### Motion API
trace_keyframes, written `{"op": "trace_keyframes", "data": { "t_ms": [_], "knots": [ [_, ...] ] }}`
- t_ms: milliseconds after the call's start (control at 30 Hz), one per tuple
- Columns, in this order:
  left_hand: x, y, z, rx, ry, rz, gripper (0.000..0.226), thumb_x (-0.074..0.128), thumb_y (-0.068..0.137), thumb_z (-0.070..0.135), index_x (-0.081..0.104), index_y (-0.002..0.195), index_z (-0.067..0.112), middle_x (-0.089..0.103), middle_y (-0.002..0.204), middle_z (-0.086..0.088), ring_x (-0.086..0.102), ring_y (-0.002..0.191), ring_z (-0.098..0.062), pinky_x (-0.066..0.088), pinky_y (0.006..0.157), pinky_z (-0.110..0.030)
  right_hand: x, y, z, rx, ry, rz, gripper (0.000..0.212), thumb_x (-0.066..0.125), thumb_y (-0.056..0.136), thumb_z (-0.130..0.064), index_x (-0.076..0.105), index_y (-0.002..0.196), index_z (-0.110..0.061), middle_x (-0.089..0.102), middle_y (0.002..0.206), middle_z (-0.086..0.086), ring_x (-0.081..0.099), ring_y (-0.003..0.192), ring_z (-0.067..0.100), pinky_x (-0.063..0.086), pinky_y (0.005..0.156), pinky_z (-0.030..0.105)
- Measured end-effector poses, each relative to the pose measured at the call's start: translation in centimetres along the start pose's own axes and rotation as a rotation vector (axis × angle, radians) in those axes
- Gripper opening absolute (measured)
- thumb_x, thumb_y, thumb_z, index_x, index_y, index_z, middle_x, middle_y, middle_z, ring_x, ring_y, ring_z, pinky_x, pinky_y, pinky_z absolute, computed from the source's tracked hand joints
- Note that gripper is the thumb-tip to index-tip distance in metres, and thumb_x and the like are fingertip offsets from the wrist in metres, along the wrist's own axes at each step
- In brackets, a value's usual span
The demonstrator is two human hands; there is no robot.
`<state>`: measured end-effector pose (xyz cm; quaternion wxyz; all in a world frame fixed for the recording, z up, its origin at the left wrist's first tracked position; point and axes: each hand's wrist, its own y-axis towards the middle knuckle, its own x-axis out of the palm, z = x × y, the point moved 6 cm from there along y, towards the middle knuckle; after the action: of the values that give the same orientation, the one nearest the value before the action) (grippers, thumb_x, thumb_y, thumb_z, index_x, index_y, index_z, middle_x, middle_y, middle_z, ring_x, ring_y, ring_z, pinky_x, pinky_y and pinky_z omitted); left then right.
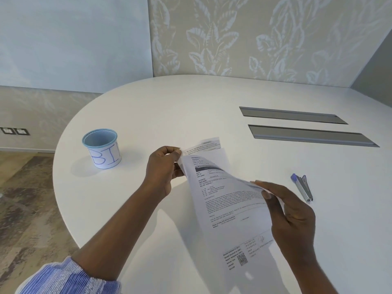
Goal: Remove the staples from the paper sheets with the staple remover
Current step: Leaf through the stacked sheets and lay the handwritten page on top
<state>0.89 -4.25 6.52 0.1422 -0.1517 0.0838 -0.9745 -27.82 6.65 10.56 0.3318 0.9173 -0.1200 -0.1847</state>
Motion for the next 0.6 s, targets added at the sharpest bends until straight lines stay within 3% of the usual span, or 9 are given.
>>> {"op": "trace_keyframes", "data": {
  "t_ms": [133,233,333,367,467,533,600],
  "knots": [
    [0.1,0.0,0.1,-0.007,-0.018,-0.001,0.014,0.062,0.099,0.003,0.064,0.087,0.008,0.075,0.066,-0.001,0.069,0.054,-0.020,0.056,0.049,-0.029,0.0,-1.0,0.3,0.010,-0.056,-0.015,0.028,0.058,0.100,-0.017,0.074,0.115,-0.034,0.076,0.113,-0.019,0.071,0.111,0.010,0.048,0.096,0.014],
    [0.4,-0.2,0.0,-0.016,-0.025,-0.011,0.014,0.062,0.100,0.003,0.064,0.087,0.008,0.075,0.069,-0.003,0.069,0.054,-0.020,0.056,0.049,-0.029,0.0,-0.6,1.5,0.142,-0.118,0.098,0.030,0.063,0.101,-0.022,0.068,0.129,-0.033,0.067,0.130,-0.027,0.064,0.124,0.007,0.044,0.106,0.017],
    [0.9,-0.5,-0.1,-0.027,-0.034,-0.020,0.015,0.062,0.100,0.005,0.065,0.086,0.008,0.074,0.075,-0.007,0.070,0.054,-0.020,0.057,0.050,-0.030,-0.2,0.2,1.3,0.142,-0.290,0.213,0.058,0.068,0.097,-0.027,0.047,0.150,-0.014,0.052,0.151,-0.009,0.050,0.139,0.023,0.042,0.115,0.050],
    [1.0,-0.6,-0.2,-0.032,-0.041,-0.026,0.015,0.062,0.100,0.005,0.065,0.086,0.008,0.075,0.077,-0.008,0.070,0.055,-0.021,0.058,0.051,-0.030,0.2,0.4,0.7,0.086,-0.342,0.199,0.064,0.067,0.096,-0.031,0.043,0.151,-0.012,0.048,0.153,-0.003,0.047,0.141,0.025,0.041,0.114,0.054],
    [1.7,-1.0,-0.1,-0.049,-0.079,-0.033,0.015,0.061,0.100,0.004,0.066,0.086,0.007,0.076,0.082,-0.009,0.071,0.058,-0.021,0.059,0.053,-0.032,3.5,-0.2,-1.3,0.002,-0.342,-0.018,0.067,0.061,0.093,-0.056,0.049,0.147,-0.017,0.049,0.151,-0.001,0.044,0.144,0.016,0.040,0.116,0.042],
    [2.2,-1.4,-0.1,-0.062,-0.114,-0.036,0.015,0.060,0.100,0.002,0.066,0.086,0.007,0.077,0.079,-0.009,0.072,0.056,-0.021,0.060,0.052,-0.032,6.5,-1.4,-1.7,0.104,-0.369,-0.239,0.081,0.054,0.086,-0.076,0.048,0.148,-0.023,0.045,0.155,-0.005,0.041,0.146,0.012,0.041,0.116,0.036],
    [2.8,-1.8,-0.2,-0.077,-0.146,-0.039,0.014,0.060,0.100,0.001,0.065,0.087,0.006,0.079,0.072,-0.007,0.073,0.055,-0.020,0.060,0.052,-0.032,8.8,-2.7,-1.2,0.218,-0.490,-0.412,0.092,0.050,0.082,-0.083,0.036,0.155,-0.029,0.033,0.164,-0.010,0.032,0.150,0.009,0.038,0.115,0.035]
  ]
}}
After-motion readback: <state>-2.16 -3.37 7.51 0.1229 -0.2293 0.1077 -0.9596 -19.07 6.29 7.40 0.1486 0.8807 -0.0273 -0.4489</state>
